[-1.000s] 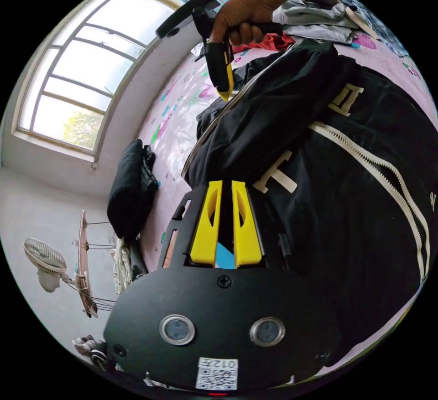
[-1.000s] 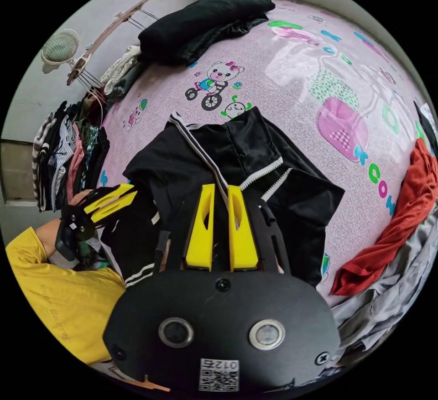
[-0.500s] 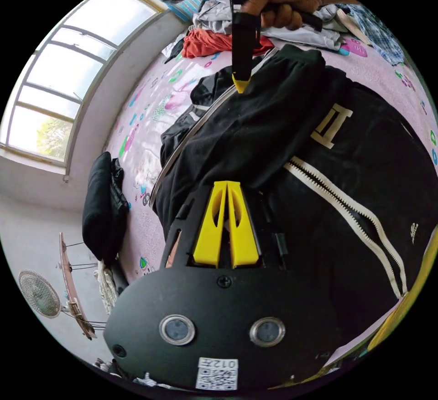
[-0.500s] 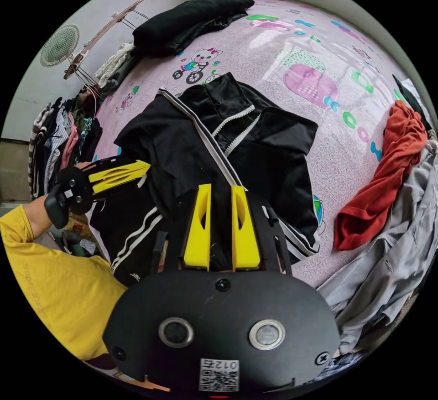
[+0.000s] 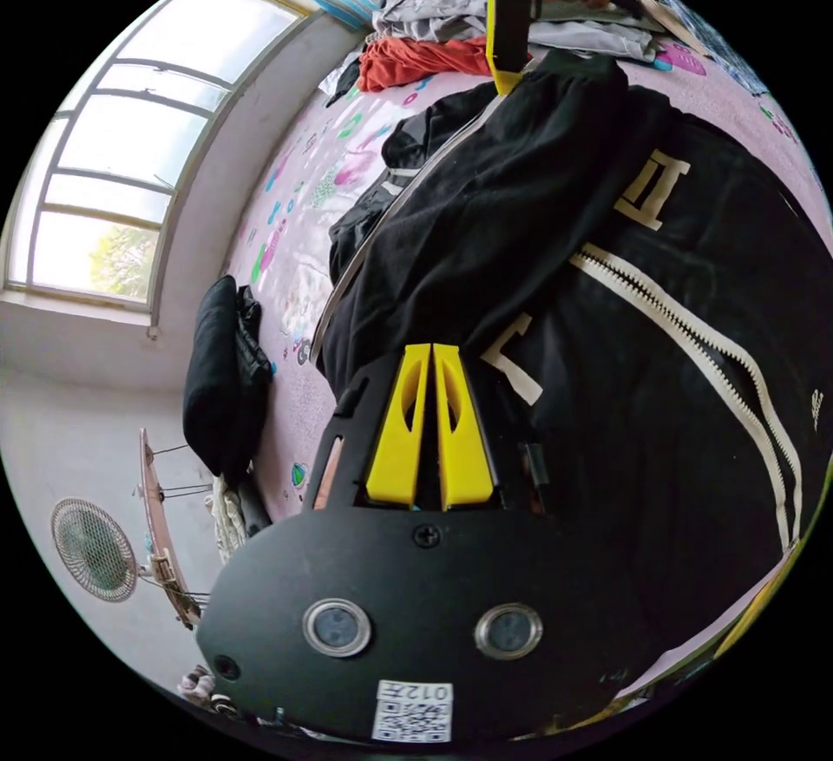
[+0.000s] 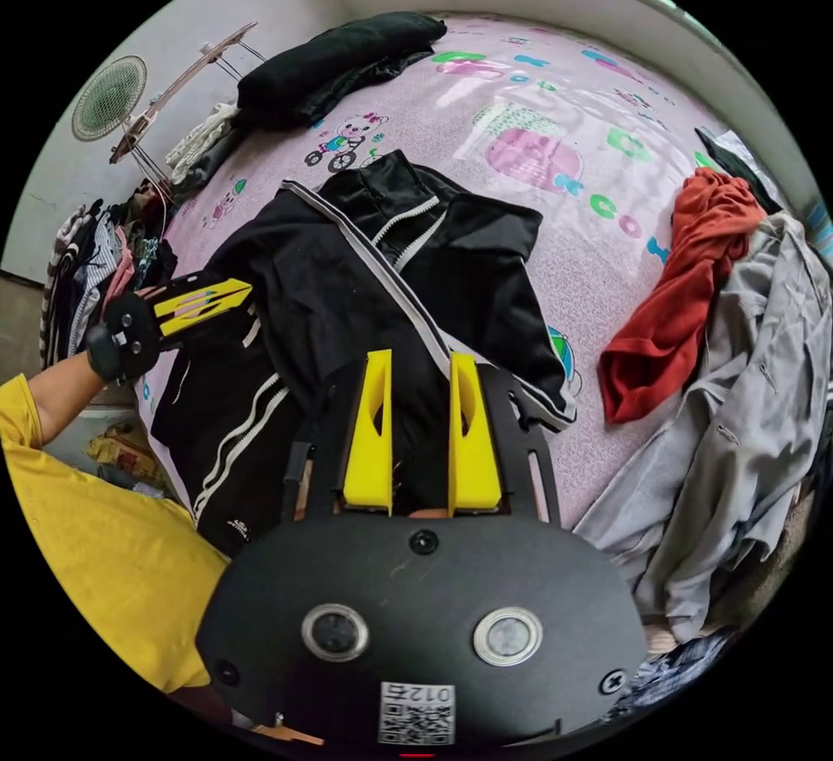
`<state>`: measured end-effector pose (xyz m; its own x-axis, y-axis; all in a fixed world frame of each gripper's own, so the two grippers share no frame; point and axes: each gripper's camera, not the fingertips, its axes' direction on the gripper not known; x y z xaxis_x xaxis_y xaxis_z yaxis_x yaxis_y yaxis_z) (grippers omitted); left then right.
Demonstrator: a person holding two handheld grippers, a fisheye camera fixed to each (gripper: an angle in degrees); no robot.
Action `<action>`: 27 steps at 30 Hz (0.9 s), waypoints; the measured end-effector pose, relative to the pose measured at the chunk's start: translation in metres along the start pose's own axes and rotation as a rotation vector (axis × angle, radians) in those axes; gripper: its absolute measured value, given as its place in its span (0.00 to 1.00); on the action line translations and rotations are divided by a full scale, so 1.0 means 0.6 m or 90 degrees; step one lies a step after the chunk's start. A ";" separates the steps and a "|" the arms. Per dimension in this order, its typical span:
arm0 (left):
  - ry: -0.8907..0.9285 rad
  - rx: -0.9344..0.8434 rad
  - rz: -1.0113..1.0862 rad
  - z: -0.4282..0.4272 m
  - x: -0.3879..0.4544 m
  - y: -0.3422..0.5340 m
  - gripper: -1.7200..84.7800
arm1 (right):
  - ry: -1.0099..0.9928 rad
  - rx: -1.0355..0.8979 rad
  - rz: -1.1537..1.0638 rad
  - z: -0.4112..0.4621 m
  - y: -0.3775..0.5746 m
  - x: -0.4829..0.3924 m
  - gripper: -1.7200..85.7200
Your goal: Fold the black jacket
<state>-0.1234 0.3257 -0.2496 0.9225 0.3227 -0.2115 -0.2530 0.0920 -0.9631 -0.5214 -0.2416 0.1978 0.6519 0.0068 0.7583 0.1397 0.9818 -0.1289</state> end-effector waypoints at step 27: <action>0.221 -0.042 -0.023 0.184 -0.204 -0.046 0.06 | -0.078 0.066 0.271 -0.145 0.226 0.085 0.08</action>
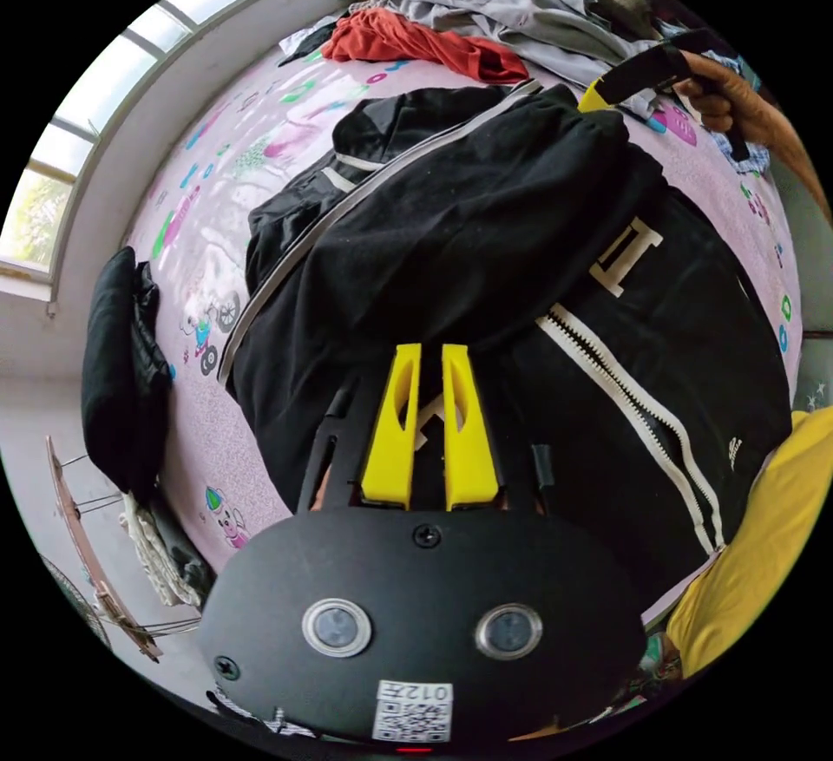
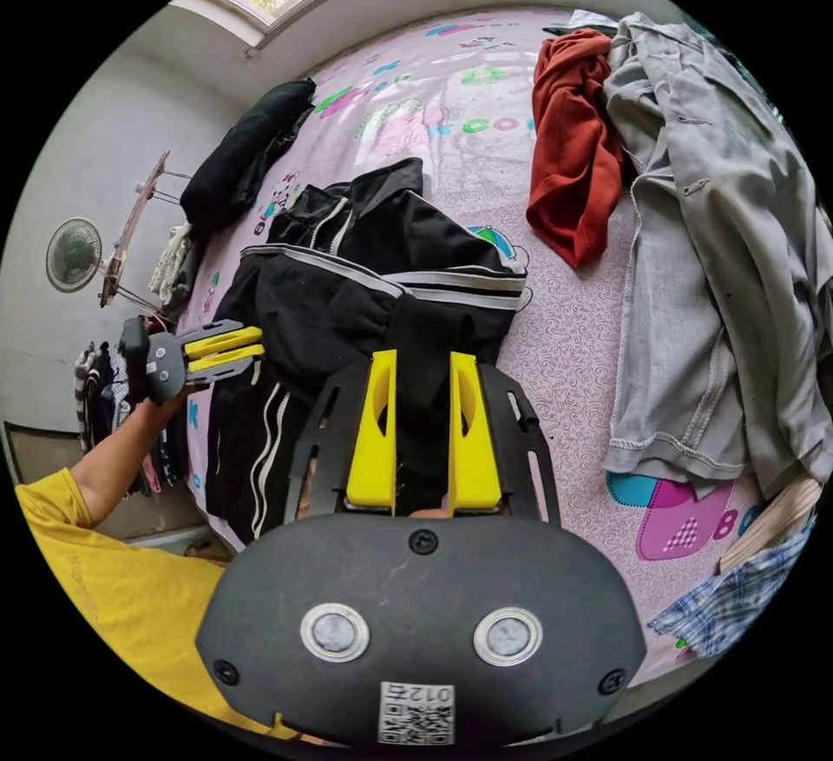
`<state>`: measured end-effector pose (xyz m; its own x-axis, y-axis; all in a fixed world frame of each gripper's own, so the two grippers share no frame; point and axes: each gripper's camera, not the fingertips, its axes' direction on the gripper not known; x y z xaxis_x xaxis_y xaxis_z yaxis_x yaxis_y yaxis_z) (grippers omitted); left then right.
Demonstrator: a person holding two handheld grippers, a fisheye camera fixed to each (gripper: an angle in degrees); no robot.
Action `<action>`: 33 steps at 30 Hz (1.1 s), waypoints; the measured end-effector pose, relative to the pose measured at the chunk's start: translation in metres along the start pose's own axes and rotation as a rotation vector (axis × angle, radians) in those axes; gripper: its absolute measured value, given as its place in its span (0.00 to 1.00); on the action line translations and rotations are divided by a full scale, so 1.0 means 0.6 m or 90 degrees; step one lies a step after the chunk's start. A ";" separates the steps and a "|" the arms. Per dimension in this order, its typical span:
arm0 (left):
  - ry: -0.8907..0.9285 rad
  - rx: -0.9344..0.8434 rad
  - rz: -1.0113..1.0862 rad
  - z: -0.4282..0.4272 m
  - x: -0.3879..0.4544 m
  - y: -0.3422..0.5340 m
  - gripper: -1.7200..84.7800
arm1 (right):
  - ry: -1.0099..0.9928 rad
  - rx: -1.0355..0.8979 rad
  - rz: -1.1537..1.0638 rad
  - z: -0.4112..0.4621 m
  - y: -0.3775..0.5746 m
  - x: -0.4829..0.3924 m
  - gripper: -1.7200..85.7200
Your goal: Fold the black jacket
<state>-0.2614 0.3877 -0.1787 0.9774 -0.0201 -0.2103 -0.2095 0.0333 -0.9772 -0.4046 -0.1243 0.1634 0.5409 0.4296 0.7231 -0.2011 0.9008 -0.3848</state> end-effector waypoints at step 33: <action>0.158 -0.007 0.095 0.060 -0.143 0.032 0.02 | -0.307 -0.047 0.323 -0.178 0.008 0.275 0.03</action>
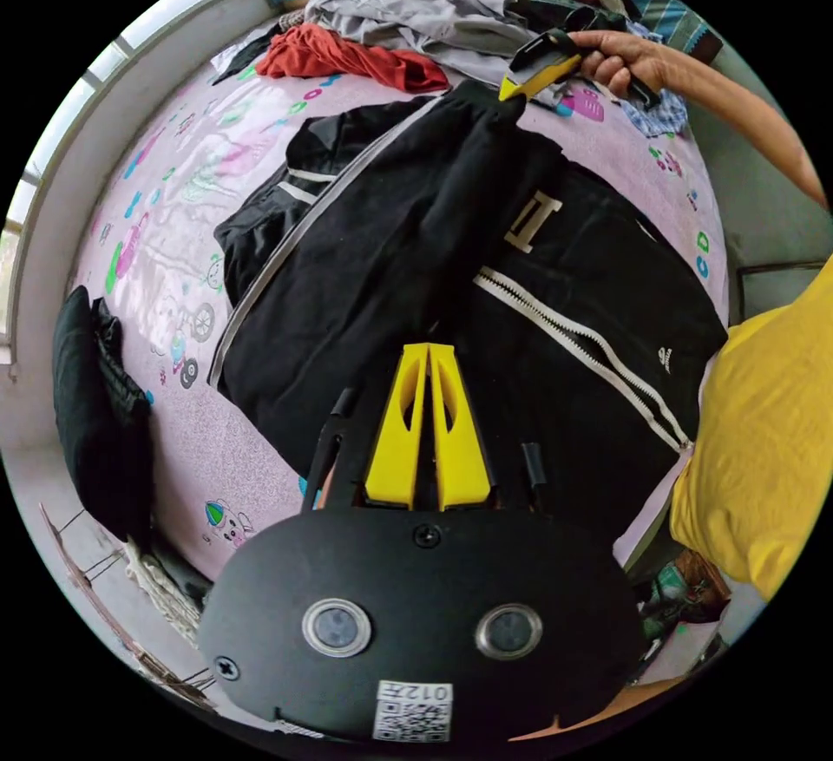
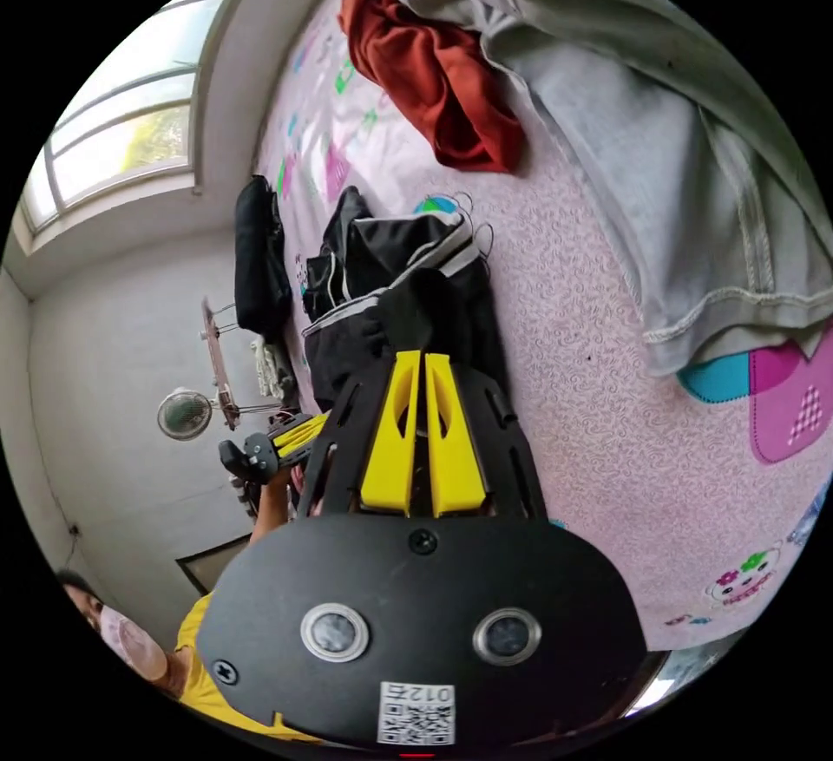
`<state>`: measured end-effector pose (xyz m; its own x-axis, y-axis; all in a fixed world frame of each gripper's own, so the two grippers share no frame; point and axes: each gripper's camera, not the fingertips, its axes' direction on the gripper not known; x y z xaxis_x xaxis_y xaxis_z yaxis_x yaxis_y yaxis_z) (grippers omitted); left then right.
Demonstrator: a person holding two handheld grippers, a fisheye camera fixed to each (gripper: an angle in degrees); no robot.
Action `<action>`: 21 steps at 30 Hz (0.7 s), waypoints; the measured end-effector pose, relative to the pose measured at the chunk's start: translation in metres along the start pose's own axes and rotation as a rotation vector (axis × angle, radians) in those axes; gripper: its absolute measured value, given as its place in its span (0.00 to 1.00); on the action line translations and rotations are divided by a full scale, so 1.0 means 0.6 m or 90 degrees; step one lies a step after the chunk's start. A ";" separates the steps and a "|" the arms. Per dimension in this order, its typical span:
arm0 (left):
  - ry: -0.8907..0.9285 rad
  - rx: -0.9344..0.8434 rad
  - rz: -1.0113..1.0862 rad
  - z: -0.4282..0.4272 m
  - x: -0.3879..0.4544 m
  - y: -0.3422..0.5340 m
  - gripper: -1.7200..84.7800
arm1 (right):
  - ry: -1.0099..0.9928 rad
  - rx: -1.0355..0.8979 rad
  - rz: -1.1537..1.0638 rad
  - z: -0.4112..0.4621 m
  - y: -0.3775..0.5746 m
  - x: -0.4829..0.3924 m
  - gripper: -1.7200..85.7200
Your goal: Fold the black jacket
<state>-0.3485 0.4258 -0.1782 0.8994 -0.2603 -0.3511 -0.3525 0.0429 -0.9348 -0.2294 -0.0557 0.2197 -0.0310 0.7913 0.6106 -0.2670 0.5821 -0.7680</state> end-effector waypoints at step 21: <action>-0.092 0.027 -0.095 0.140 0.015 -0.087 0.02 | 0.181 0.066 -0.199 0.055 0.016 0.126 0.05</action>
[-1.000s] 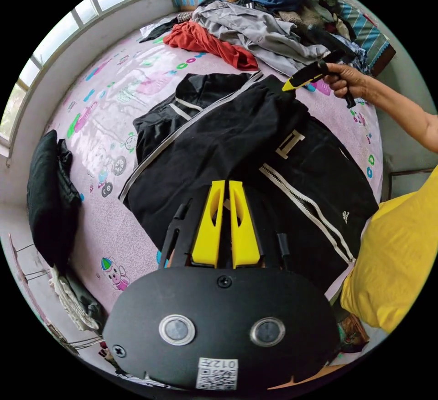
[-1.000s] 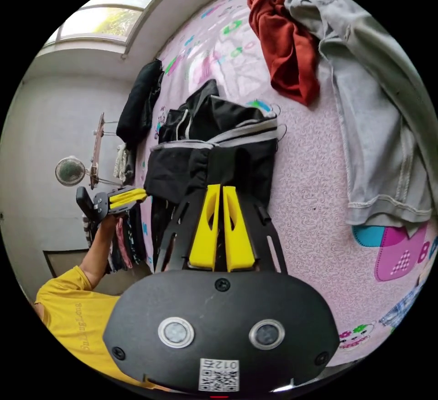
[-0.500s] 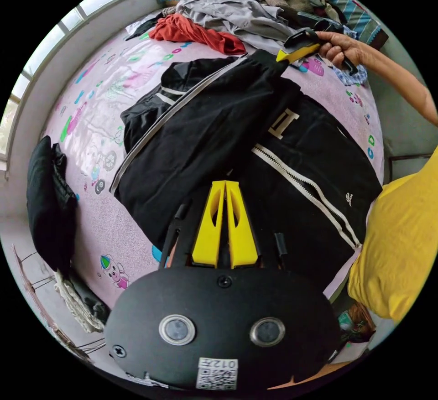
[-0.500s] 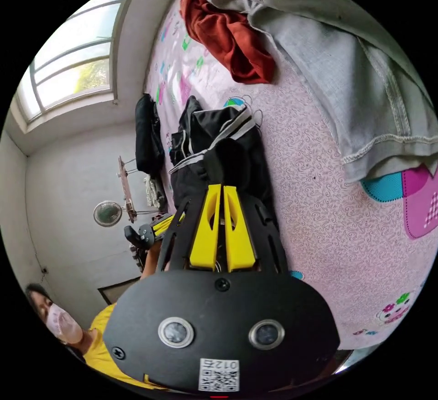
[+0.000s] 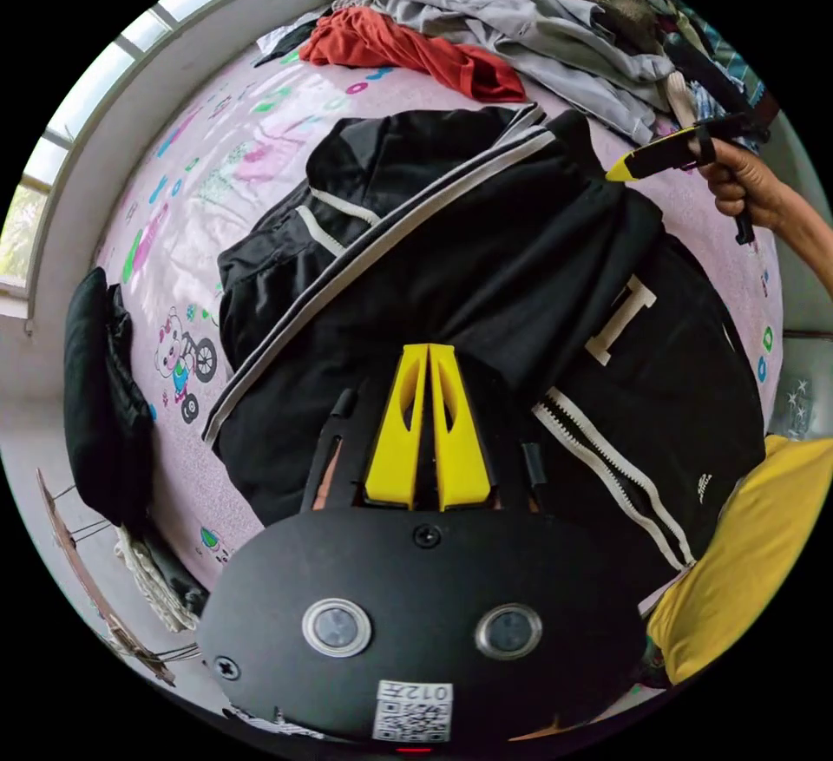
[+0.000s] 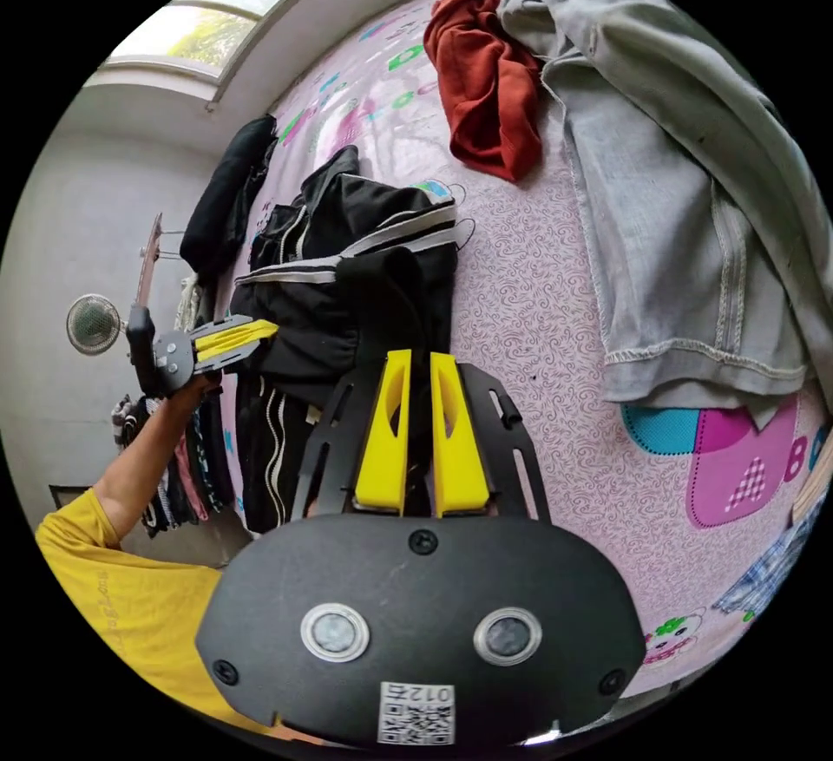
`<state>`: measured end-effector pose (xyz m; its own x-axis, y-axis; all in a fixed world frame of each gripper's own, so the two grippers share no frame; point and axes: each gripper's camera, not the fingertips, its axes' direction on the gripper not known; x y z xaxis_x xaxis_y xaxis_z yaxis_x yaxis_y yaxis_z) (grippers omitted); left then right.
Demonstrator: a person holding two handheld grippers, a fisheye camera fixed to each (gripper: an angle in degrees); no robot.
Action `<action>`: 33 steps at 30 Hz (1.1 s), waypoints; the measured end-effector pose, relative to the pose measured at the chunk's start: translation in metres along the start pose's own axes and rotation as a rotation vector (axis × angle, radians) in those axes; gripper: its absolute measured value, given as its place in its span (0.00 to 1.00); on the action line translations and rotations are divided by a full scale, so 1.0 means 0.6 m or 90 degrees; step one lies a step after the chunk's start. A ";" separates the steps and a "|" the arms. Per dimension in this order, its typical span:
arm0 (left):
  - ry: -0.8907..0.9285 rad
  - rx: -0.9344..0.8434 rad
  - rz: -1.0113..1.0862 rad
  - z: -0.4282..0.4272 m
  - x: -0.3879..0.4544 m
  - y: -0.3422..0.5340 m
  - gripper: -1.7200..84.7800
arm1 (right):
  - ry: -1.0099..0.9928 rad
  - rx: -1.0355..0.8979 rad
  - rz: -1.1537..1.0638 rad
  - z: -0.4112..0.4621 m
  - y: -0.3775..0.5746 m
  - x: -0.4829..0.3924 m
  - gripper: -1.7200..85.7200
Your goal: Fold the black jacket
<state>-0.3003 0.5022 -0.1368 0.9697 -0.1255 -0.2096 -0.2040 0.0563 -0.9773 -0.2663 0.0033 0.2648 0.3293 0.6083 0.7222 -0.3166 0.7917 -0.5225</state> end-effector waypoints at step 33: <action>0.104 0.043 -0.405 0.210 -0.052 0.416 0.02 | -0.033 0.056 -0.067 0.201 -0.057 0.113 0.02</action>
<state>-0.3644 0.6451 -0.3705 0.8644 -0.3038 0.4005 0.4155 -0.0166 -0.9094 -0.3406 0.0104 0.3863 0.3199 0.5161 0.7945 -0.3594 0.8420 -0.4023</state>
